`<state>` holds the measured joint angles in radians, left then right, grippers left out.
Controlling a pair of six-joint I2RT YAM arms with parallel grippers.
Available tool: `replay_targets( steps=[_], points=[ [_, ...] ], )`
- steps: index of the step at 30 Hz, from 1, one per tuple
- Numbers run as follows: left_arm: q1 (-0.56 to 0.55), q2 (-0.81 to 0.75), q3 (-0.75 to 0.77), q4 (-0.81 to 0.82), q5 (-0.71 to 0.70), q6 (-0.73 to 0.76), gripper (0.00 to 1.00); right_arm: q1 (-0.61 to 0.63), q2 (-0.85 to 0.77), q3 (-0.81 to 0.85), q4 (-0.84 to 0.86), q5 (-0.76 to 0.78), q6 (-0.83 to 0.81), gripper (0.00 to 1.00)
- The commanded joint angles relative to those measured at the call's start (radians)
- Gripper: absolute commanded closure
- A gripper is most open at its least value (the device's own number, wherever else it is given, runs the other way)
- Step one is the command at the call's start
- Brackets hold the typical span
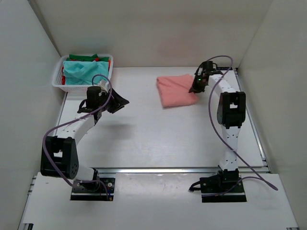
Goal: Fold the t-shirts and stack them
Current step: Put the neatly folded tshirt into the corner of the board with the right arm
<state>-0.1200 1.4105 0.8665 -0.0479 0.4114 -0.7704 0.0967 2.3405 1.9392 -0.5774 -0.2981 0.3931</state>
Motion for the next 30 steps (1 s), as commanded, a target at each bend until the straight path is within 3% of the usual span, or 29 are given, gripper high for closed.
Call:
replay_targets(
  steps=[1,10,14,18,23,30],
  points=[
    [-0.009,0.016,-0.001,0.005,0.046,0.026,0.44,-0.095,-0.021,0.05,-0.153,0.264,-0.256,1.0],
    [-0.027,0.058,0.011,-0.027,0.061,0.071,0.44,-0.265,0.068,0.17,0.017,0.465,-0.63,1.0],
    [-0.047,0.079,-0.006,-0.036,0.076,0.083,0.45,-0.305,0.068,0.086,0.18,0.522,-0.756,1.0],
    [-0.061,0.079,-0.024,-0.043,0.069,0.095,0.44,-0.344,0.092,0.052,0.287,0.565,-0.767,1.0],
    [-0.067,0.114,-0.026,-0.058,0.058,0.114,0.44,-0.37,0.043,-0.097,0.546,0.528,-0.868,1.0],
    [-0.093,0.145,-0.001,-0.075,0.043,0.115,0.45,-0.371,0.164,0.162,0.426,0.484,-0.781,1.0]
  ],
)
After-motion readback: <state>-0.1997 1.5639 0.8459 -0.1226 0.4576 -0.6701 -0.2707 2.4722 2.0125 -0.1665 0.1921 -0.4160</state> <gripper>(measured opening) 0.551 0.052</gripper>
